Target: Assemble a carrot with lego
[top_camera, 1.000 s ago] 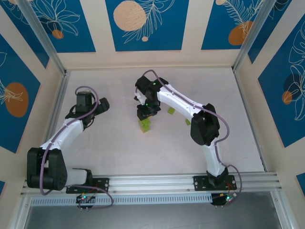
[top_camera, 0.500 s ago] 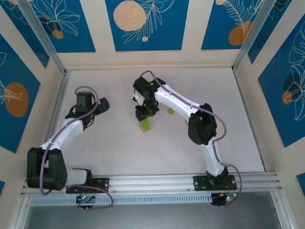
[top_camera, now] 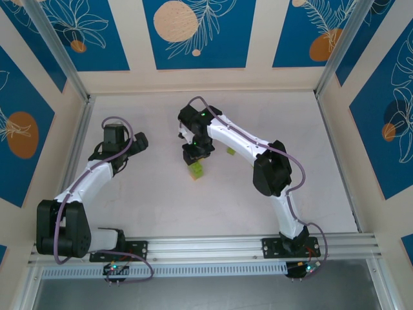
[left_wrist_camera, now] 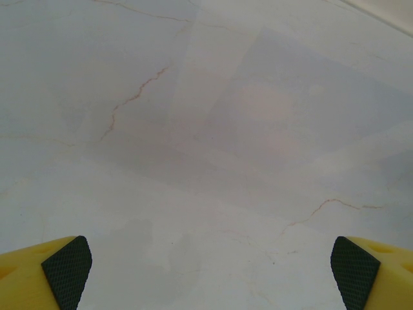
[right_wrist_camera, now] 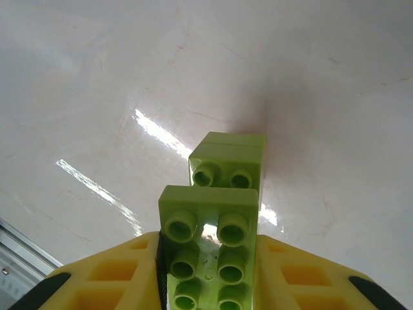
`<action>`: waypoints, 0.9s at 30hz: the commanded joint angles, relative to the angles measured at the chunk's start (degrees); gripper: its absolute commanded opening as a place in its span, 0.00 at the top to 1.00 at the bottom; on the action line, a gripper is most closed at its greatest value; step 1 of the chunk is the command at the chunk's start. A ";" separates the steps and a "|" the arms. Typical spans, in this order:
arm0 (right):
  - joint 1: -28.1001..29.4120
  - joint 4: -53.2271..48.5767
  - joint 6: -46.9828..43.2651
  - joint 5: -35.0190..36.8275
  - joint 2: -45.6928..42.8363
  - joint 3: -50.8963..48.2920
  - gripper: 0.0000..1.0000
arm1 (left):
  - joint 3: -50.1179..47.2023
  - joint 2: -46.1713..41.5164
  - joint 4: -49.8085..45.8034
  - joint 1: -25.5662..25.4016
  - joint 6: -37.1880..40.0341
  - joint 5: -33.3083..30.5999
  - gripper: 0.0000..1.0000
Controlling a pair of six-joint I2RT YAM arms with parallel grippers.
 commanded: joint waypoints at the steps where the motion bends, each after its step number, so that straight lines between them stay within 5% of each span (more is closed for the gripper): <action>1: 0.67 -3.10 0.27 1.45 2.65 1.08 0.66 | 1.20 -0.94 0.32 0.38 0.68 0.42 0.02; 27: 1.39 -2.92 -0.07 1.31 2.07 -1.30 0.66 | 1.10 -0.75 0.44 0.38 0.51 0.60 0.02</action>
